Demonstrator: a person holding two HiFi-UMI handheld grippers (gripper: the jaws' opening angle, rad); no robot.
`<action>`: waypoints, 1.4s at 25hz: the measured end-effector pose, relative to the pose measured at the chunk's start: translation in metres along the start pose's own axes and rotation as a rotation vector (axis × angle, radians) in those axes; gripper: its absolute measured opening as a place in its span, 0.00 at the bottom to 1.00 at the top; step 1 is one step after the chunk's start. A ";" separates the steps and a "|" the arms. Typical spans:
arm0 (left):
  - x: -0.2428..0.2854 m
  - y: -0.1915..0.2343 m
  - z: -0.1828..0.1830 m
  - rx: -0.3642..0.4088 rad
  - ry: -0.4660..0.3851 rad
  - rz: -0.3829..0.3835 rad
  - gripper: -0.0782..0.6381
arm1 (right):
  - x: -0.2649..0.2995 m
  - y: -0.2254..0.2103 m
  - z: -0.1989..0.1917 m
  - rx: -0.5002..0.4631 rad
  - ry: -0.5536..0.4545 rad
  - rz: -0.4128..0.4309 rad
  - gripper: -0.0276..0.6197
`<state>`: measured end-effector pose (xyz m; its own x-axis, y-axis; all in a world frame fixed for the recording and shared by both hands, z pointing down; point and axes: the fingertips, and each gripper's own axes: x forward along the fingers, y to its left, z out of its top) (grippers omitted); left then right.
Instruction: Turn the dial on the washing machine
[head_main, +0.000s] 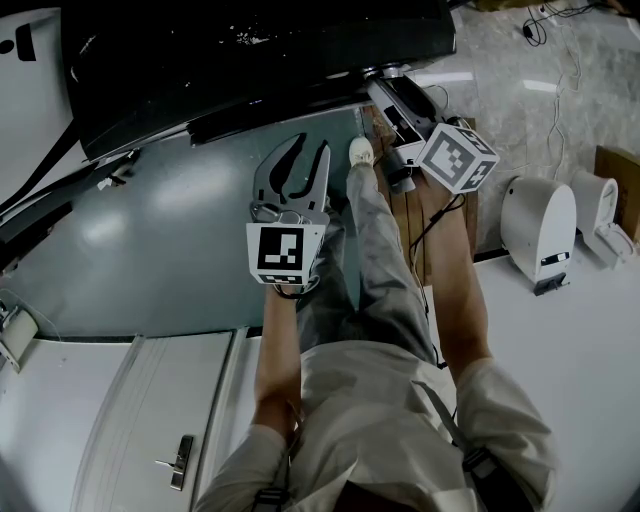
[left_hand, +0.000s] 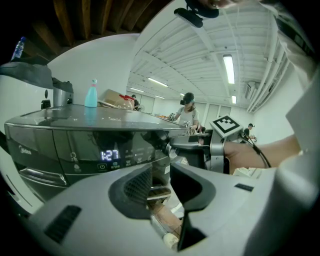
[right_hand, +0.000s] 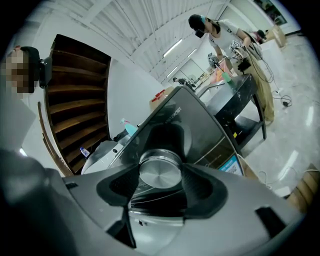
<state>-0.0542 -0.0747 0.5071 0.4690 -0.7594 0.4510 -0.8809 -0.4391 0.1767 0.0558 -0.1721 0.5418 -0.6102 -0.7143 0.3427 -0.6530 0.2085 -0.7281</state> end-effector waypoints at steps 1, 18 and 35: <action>0.000 0.000 0.000 0.000 0.000 0.000 0.28 | 0.000 0.000 0.000 0.007 -0.001 0.002 0.46; -0.001 -0.001 0.001 0.001 -0.004 -0.003 0.28 | 0.002 -0.001 -0.002 0.029 0.000 0.001 0.47; -0.009 0.003 0.018 0.025 -0.027 0.009 0.28 | -0.021 0.019 0.000 -0.284 0.023 -0.067 0.53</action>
<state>-0.0598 -0.0779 0.4878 0.4629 -0.7761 0.4283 -0.8834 -0.4438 0.1506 0.0562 -0.1532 0.5205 -0.5695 -0.7182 0.3999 -0.7895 0.3426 -0.5091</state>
